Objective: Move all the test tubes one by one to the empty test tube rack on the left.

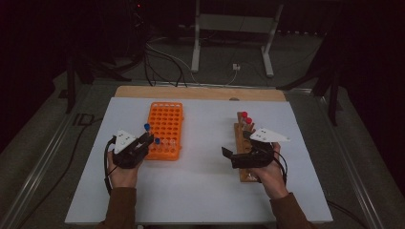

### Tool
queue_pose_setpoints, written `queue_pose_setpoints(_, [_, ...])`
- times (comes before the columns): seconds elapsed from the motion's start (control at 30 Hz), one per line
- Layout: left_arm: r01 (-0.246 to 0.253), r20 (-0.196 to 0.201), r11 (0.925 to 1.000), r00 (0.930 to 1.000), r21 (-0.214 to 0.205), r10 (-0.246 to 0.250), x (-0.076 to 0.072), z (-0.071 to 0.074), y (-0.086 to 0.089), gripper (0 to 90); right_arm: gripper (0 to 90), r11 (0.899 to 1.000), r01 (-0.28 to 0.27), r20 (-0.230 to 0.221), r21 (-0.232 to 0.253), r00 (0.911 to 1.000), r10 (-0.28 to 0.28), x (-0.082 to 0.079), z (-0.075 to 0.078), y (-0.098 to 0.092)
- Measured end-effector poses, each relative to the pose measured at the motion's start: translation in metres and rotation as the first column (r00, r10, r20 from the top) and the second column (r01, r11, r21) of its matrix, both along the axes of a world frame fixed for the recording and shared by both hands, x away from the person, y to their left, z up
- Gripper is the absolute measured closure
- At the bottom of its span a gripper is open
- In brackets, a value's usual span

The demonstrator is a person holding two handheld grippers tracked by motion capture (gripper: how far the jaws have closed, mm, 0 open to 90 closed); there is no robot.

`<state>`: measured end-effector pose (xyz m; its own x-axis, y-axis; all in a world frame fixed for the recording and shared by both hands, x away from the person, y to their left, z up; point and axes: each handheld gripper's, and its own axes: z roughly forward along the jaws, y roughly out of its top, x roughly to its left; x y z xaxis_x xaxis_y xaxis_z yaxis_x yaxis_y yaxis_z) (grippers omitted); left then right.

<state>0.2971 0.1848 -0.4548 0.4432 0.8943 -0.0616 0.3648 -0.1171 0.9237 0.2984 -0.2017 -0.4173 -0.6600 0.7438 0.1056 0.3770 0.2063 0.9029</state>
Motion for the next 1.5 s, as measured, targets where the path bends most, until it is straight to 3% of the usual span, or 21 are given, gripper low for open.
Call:
queue_pose_setpoints(0.53, [-0.009, -0.079, 0.9990, 0.9968, 0.044, 0.013, 0.008, -0.022, -0.003, 77.5, 0.4, 1.000, -0.004, -0.002, 0.001, 1.0000, 0.004, 0.000, -0.001, 0.000])
queue_pose_setpoints(0.8, [0.012, -0.153, 0.9940, 0.9881, 0.109, 0.005, 0.011, -0.029, -0.005, 77.8, 0.4, 1.000, -0.003, 0.001, 0.003, 1.0000, 0.003, 0.001, 0.000, -0.002])
queue_pose_setpoints(1.0, [0.018, -0.184, 0.9938, 0.9829, 0.109, 0.002, 0.011, -0.031, -0.004, 77.9, 0.4, 1.000, -0.002, 0.003, 0.002, 1.0000, 0.002, 0.000, 0.000, -0.003])
queue_pose_setpoints(1.13, [0.029, -0.211, 0.9893, 0.9775, 0.143, 0.002, 0.012, -0.034, -0.006, 77.9, 0.4, 1.000, -0.003, 0.004, 0.002, 1.0000, 0.003, 0.000, 0.001, -0.003])
queue_pose_setpoints(1.33, [0.040, -0.209, 0.9896, 0.9779, 0.138, -0.010, 0.011, -0.034, -0.005, 76.1, 0.4, 1.000, 0.002, 0.004, 0.003, 1.0000, -0.002, 0.000, 0.001, -0.004])
queue_pose_setpoints(1.5, [0.030, -0.210, 0.9939, 0.9778, 0.106, -0.007, 0.011, -0.033, -0.001, 63.7, 0.4, 1.000, 0.003, 0.003, 0.004, 1.0000, -0.003, 0.001, 0.000, -0.005])
